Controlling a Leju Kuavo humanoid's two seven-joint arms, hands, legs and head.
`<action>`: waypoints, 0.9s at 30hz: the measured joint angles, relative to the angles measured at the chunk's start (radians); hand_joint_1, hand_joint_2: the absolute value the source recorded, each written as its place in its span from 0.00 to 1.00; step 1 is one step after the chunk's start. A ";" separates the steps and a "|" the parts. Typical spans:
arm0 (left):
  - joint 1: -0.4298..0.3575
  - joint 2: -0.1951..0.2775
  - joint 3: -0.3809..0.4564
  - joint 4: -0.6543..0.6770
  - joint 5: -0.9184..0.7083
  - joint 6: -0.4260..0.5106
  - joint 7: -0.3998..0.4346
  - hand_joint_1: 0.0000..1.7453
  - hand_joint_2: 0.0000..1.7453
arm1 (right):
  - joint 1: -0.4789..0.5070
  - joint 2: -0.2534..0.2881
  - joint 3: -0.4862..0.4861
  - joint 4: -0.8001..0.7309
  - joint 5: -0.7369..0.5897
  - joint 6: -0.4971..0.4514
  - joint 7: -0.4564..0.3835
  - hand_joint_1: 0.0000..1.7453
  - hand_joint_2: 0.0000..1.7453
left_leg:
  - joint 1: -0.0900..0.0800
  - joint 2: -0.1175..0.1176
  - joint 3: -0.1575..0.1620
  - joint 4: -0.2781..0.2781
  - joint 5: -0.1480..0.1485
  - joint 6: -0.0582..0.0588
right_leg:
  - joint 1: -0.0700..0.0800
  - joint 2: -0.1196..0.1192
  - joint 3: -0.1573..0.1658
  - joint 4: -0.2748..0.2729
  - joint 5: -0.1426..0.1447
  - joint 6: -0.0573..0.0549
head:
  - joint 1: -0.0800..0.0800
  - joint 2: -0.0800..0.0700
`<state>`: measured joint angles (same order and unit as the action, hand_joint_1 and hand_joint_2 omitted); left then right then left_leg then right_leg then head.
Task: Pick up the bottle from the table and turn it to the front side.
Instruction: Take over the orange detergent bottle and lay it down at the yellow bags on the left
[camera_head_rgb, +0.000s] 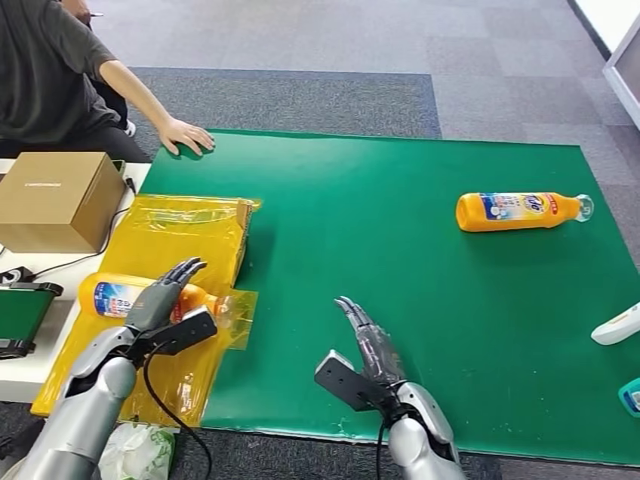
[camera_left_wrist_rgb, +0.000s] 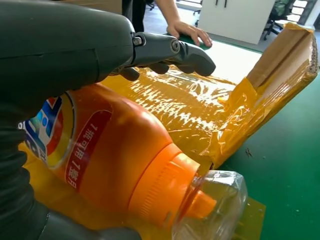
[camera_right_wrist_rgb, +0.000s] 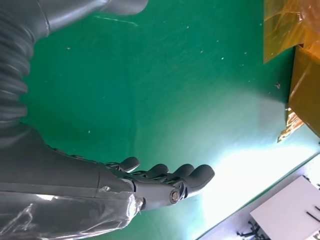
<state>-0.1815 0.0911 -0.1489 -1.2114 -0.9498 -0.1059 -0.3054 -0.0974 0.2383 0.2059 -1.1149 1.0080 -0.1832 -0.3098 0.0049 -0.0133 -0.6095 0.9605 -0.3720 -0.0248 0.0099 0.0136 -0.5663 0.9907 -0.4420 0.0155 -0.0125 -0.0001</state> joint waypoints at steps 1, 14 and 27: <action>-0.010 0.007 -0.009 0.013 0.002 -0.001 0.002 0.00 1.00 | -0.004 0.000 0.003 0.005 -0.001 0.000 0.000 0.00 1.00 | 0.000 0.000 0.000 0.000 0.000 0.000 | 0.000 0.000 0.000 0.000 0.000 0.000 | 0.000 0.000; 0.011 0.059 -0.072 0.011 0.041 0.089 0.008 0.00 1.00 | -0.019 0.002 0.014 0.043 -0.025 -0.018 0.013 0.00 1.00 | 0.000 0.000 0.001 0.000 0.000 0.000 | 0.000 0.000 0.000 0.001 0.000 0.000 | 0.000 0.000; 0.214 -0.184 0.083 -0.458 0.295 0.256 -0.309 0.00 1.00 | 0.012 0.001 -0.002 0.012 0.007 -0.027 0.065 0.00 1.00 | 0.000 0.001 -0.003 0.000 -0.001 0.000 | -0.001 0.001 -0.004 0.000 0.000 0.001 | 0.000 0.000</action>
<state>0.0328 -0.0924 -0.0654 -1.6696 -0.6548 0.1506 -0.6143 -0.0859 0.2397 0.2036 -1.1030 1.0149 -0.2100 -0.2451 0.0045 -0.0127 -0.6123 0.9606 -0.3727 -0.0246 0.0089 0.0149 -0.5702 0.9910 -0.4419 0.0160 -0.0125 -0.0002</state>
